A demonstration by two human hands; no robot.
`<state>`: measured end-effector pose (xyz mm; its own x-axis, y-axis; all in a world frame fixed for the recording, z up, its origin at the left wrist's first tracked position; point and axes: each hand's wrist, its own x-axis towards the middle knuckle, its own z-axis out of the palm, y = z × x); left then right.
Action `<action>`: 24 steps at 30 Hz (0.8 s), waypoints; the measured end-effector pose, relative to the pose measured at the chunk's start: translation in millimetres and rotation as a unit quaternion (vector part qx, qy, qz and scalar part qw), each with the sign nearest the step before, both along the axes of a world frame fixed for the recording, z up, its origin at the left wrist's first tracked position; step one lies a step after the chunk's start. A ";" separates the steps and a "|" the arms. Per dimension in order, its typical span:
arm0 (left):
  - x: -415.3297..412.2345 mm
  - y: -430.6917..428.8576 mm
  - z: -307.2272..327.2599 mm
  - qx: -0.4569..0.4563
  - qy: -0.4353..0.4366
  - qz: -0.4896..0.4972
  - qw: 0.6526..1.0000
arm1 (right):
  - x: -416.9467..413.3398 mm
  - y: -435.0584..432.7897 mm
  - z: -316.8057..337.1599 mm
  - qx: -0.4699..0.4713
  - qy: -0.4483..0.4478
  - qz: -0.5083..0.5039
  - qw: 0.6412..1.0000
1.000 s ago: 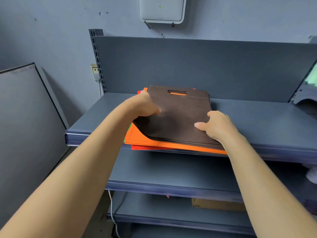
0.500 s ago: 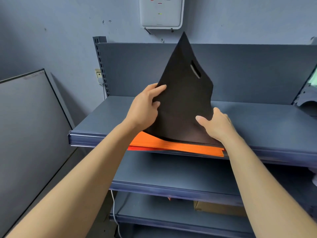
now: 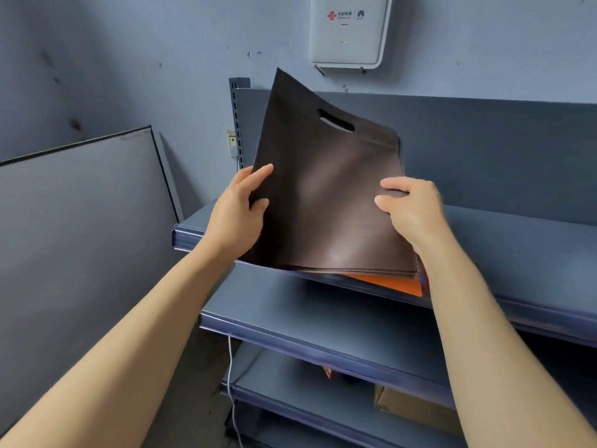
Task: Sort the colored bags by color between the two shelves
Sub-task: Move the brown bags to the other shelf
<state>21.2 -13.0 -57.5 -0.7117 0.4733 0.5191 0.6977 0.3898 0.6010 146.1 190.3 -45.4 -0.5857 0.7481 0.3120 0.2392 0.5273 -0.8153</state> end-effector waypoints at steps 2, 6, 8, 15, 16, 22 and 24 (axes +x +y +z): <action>3.5 -17.6 -2.2 -0.027 0.019 0.041 0.999 | -4.3 -23.2 6.2 0.067 -0.029 0.015 0.997; 14.3 -76.5 3.2 -0.041 0.048 0.109 0.992 | -19.9 -74.4 5.4 0.123 -0.043 0.062 0.990; 21.6 -118.1 8.1 -0.043 0.054 0.142 0.987 | -29.6 -108.6 2.2 0.132 -0.034 0.096 0.986; 71.3 -305.5 18.0 -0.060 0.060 0.300 0.950 | -55.5 -291.6 5.5 0.166 0.013 0.250 0.954; 81.5 -331.5 18.8 -0.063 0.061 0.323 0.942 | -54.7 -318.6 6.2 0.169 0.017 0.270 0.948; 143.0 -458.4 18.7 -0.077 0.067 0.433 0.896 | -43.5 -460.4 6.0 0.166 0.039 0.365 0.915; 163.8 -494.4 17.2 -0.073 0.063 0.463 0.881 | -38.8 -501.5 5.0 0.168 0.042 0.404 0.898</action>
